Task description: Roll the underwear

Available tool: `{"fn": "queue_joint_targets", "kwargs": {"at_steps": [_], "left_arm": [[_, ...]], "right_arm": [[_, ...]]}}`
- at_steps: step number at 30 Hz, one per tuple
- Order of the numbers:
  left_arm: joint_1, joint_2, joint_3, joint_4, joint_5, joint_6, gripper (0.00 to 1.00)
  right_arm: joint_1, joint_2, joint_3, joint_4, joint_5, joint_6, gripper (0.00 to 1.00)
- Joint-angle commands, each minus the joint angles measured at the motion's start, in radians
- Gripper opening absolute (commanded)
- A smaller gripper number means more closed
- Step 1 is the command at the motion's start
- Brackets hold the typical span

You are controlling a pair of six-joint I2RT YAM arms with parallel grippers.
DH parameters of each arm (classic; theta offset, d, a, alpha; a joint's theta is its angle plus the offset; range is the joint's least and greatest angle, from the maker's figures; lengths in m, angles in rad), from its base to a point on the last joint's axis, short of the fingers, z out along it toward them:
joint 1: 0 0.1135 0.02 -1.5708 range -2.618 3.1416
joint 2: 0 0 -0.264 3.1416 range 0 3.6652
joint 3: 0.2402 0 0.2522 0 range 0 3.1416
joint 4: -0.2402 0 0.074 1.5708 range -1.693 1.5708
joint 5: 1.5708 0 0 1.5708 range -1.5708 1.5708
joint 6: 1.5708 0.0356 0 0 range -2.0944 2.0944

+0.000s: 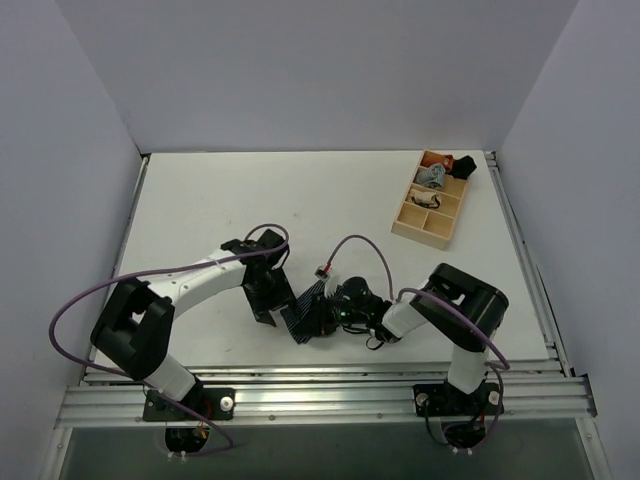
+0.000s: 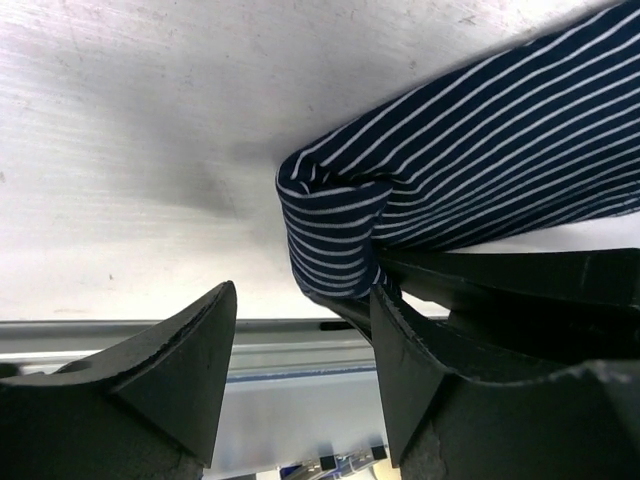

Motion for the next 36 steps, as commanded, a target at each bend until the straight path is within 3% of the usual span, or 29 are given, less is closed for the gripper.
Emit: {"fn": "queue_joint_targets", "kwargs": {"at_steps": [1, 10, 13, 15, 18, 19, 21, 24, 27, 31, 36], "left_arm": [[-0.012, -0.020, -0.033, 0.098, -0.015, -0.031, 0.64], [-0.026, 0.033, -0.072, 0.178, -0.048, -0.061, 0.65], [-0.030, 0.066, -0.076, 0.188, -0.053, -0.072, 0.58], [-0.035, 0.082, -0.081, 0.177, -0.053, -0.081, 0.41], [-0.035, 0.112, -0.078, 0.137, -0.055, -0.078, 0.14], [-0.034, 0.116, -0.073, 0.128, -0.049, -0.074, 0.10], [-0.034, 0.150, -0.034, 0.058, -0.041, -0.054, 0.03], [-0.034, 0.210, 0.050, -0.054, -0.053, -0.015, 0.02], [-0.034, 0.265, 0.103, -0.124, -0.026, 0.015, 0.02], [-0.034, 0.297, 0.161, -0.171, -0.018, 0.031, 0.02], [-0.032, 0.352, 0.193, -0.210, 0.004, 0.052, 0.02]], "right_arm": [[-0.015, 0.110, -0.066, -0.049, -0.097, 0.038, 0.00], [-0.028, 0.179, -0.091, 0.068, -0.165, 0.095, 0.00], [-0.044, 0.178, -0.099, 0.078, -0.168, 0.105, 0.00], [-0.064, 0.164, -0.102, 0.080, -0.169, 0.115, 0.01], [-0.071, 0.065, -0.079, -0.079, -0.131, 0.063, 0.20], [-0.071, 0.025, -0.039, -0.260, -0.103, 0.031, 0.26], [-0.059, -0.122, 0.001, -0.425, -0.008, -0.048, 0.39], [-0.023, -0.288, 0.111, -0.795, 0.186, -0.144, 0.46], [0.023, -0.388, 0.194, -0.930, 0.355, -0.215, 0.48], [0.172, -0.462, 0.246, -0.985, 0.539, -0.267, 0.49], [0.267, -0.448, 0.280, -0.977, 0.685, -0.289, 0.52]]}}
